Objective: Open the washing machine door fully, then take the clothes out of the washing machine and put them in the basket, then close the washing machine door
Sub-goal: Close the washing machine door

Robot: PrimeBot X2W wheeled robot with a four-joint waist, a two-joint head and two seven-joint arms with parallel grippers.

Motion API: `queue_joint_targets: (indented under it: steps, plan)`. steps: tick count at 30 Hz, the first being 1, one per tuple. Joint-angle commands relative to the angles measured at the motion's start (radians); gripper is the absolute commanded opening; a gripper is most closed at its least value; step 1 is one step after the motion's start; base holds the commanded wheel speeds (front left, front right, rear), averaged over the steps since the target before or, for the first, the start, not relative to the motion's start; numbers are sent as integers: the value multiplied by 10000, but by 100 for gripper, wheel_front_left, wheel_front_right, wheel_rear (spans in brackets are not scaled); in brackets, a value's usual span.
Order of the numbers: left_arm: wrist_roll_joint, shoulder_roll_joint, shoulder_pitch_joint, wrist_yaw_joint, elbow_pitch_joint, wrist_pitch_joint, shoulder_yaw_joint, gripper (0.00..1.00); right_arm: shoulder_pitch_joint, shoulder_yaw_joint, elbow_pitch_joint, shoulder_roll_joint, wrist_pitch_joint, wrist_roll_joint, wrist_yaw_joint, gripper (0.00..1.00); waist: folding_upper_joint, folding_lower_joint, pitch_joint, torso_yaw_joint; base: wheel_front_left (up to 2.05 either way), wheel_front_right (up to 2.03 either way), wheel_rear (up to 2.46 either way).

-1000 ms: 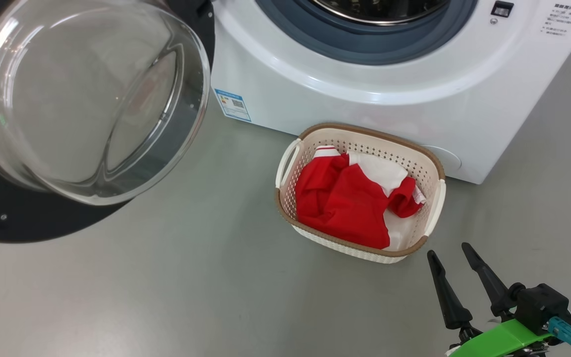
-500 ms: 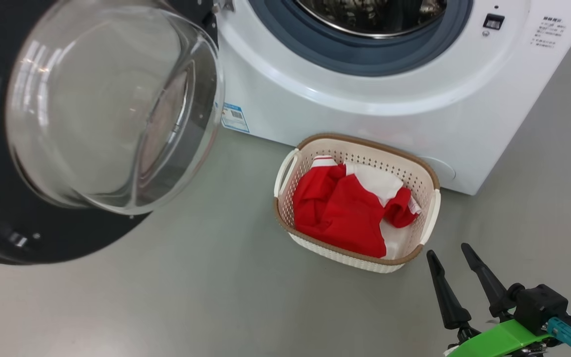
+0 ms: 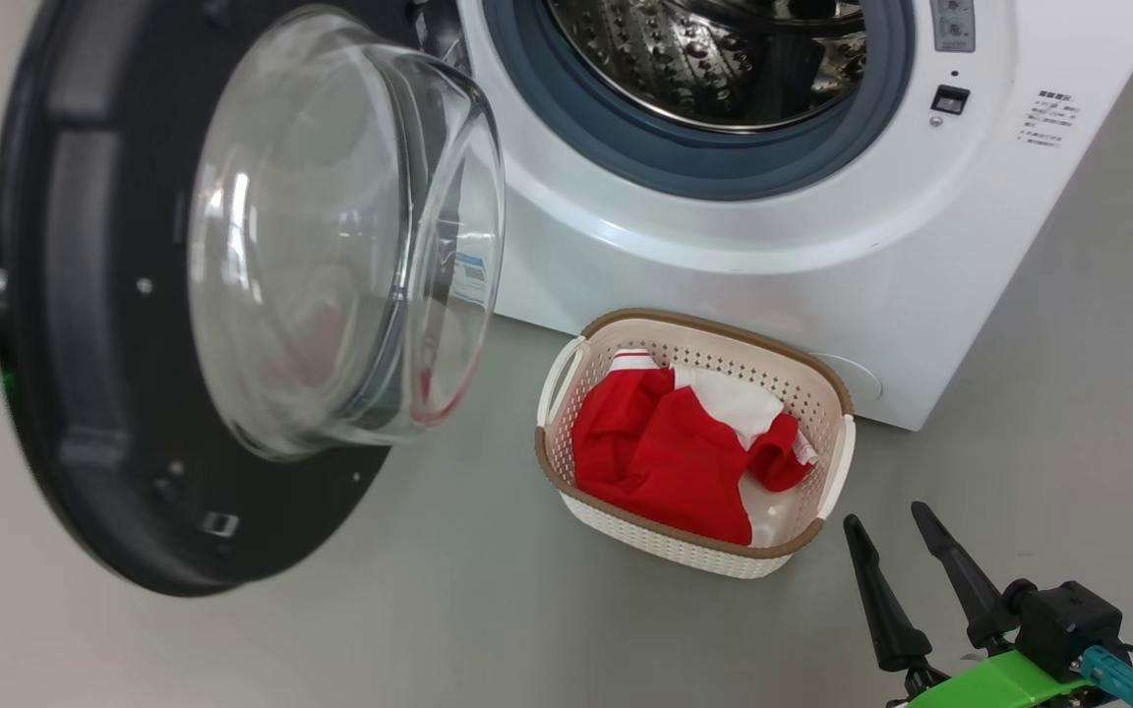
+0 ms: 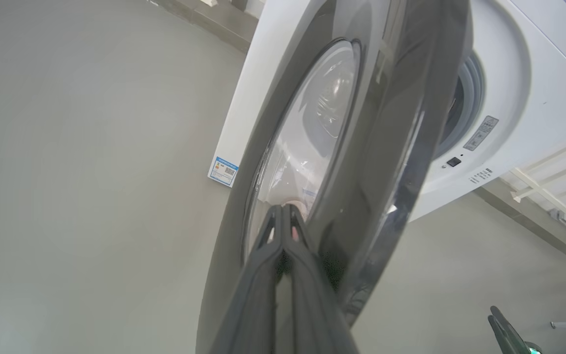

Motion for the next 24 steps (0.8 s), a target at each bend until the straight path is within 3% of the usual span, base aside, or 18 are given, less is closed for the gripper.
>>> queue_joint_targets:
  steps: [1, 11, 24]
  plan:
    - [-76, 583, -144, -76, -372, 87, 366, 0, -87, 196, -247, -20, -65, 39, 63, 100, 0, 0, -39, -45, 0, 0, 0]
    - [-442, 613, -1, -77, -2299, -268, -418, 0, -20, 190, -288, 42, -65, 45, 63, 100, 0, 0, -46, -366, 0, 0, 0]
    - [-345, -95, -813, -77, -3691, -1277, -1691, 0, -204, 92, -337, 67, -65, -21, 63, 100, 0, 0, 247, -714, 0, 0, 0]
